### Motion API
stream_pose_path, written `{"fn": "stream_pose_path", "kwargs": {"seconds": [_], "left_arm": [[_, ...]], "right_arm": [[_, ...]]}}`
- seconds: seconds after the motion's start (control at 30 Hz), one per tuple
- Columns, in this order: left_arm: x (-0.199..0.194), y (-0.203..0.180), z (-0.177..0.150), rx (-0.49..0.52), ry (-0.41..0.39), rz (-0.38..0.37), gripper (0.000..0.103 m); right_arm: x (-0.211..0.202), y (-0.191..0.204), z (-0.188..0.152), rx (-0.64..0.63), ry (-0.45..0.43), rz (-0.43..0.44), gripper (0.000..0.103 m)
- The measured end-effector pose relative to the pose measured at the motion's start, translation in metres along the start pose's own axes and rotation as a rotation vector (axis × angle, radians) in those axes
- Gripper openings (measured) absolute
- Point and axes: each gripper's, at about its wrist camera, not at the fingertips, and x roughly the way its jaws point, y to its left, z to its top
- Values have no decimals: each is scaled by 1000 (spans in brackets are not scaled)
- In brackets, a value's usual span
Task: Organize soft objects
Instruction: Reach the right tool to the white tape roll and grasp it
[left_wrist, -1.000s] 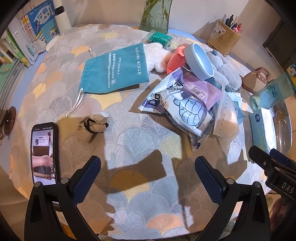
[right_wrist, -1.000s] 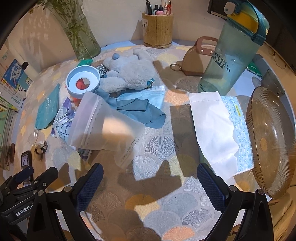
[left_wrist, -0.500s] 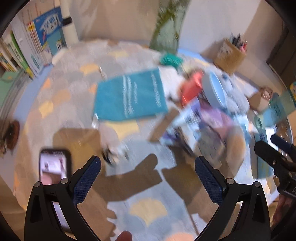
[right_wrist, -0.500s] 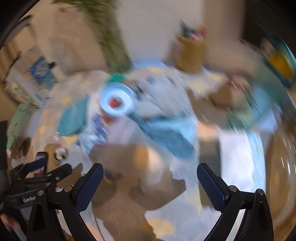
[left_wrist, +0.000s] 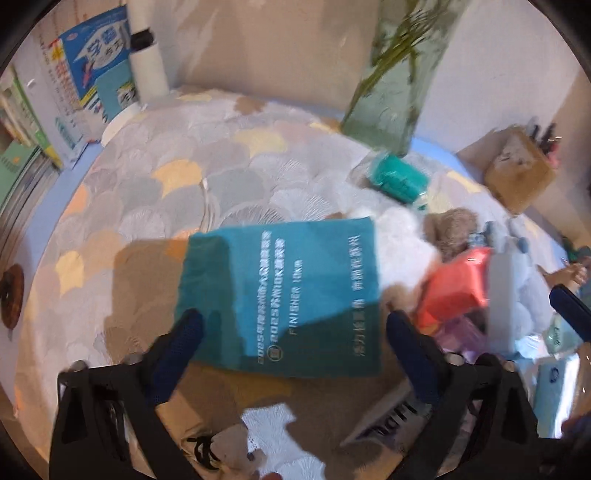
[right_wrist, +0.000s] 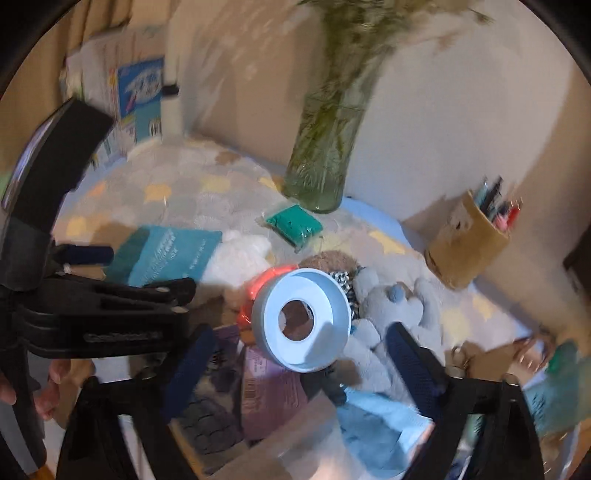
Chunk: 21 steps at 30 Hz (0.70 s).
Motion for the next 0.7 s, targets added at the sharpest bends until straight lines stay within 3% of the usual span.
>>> {"fn": "stream_pose_path", "kwargs": {"seconds": [0.13, 0.17, 0.2, 0.27, 0.4, 0.7], "left_arm": [[2, -6, -6, 15, 1, -19, 65], [2, -7, -8, 21, -2, -43, 51], [2, -7, -10, 13, -3, -85, 37], [-1, -7, -13, -5, -3, -129, 25], [-10, -8, -19, 3, -35, -147, 11], [-53, 4, -27, -57, -108, -246, 9]], "right_arm": [[15, 0, 0, 13, 16, -13, 64], [16, -1, -1, 21, 22, -10, 51], [17, -2, -2, 28, 24, -4, 44], [17, -3, -4, 40, 20, -12, 17], [2, -11, -7, 88, -14, 38, 16], [-41, -30, -20, 165, -84, 94, 16]]}}
